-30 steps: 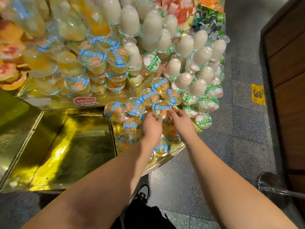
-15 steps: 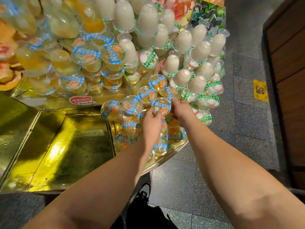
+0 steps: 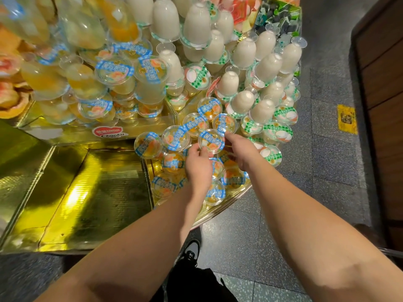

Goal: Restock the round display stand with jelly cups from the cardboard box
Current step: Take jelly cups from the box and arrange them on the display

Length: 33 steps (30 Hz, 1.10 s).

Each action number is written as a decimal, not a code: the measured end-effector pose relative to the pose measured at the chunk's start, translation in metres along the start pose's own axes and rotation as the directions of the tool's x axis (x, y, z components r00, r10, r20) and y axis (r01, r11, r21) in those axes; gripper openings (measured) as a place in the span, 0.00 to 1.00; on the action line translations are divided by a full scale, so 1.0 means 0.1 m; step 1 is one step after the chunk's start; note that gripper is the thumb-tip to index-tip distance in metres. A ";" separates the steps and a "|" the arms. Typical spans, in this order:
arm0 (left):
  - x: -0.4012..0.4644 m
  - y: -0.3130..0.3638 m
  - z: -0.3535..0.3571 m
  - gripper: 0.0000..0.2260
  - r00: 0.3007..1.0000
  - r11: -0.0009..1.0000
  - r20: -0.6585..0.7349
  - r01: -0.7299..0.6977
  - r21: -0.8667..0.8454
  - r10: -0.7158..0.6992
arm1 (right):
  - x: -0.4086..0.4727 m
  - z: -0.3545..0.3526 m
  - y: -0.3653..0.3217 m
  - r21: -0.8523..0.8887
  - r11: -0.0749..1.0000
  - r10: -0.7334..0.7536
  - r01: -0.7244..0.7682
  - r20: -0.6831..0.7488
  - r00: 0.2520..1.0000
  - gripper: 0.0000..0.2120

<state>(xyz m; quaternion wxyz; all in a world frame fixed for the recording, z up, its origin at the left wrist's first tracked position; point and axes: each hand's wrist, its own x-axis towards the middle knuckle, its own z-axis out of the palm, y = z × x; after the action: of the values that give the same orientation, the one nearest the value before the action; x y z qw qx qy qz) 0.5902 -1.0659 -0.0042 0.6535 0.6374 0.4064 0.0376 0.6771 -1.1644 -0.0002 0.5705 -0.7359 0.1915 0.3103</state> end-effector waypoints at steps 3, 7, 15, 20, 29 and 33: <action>0.01 0.02 -0.03 0.10 0.999 0.999 0.045 0.031 -0.030 -0.029 | -0.01 -0.04 -0.01 -0.052 0.999 -0.007 0.006 -0.021 1.000 0.16; 0.05 0.02 -0.05 0.12 0.996 0.997 0.061 0.072 -0.035 -0.070 | -0.04 -0.07 0.01 -0.060 0.998 -0.018 0.017 -0.023 1.000 0.17; 0.04 0.13 -0.12 0.19 0.974 0.982 0.153 0.177 -0.061 -0.166 | -0.18 -0.12 0.02 -0.060 0.998 -0.007 0.003 -0.063 0.998 0.25; -0.21 0.25 -0.36 0.09 0.935 0.970 0.268 0.244 -0.006 -0.233 | -0.42 -0.12 -0.01 -0.152 0.987 -0.094 0.056 -0.254 0.963 0.20; -0.39 0.95 -2.16 0.01 0.943 0.977 0.324 0.136 -0.162 -0.078 | -1.52 1.14 -0.93 -0.462 0.774 -0.512 0.433 -0.056 0.857 0.10; -0.17 1.13 -3.59 0.03 0.993 0.992 0.111 -0.031 -0.119 0.045 | -2.04 2.46 -1.34 -0.509 0.602 -0.587 0.615 0.239 0.773 0.12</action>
<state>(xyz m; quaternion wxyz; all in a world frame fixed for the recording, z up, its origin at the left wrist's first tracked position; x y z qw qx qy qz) 0.4238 -0.7666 0.1528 0.7110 0.6068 0.3534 0.0376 0.5534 -0.9066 0.1955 0.4033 -0.8828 -0.1803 0.1597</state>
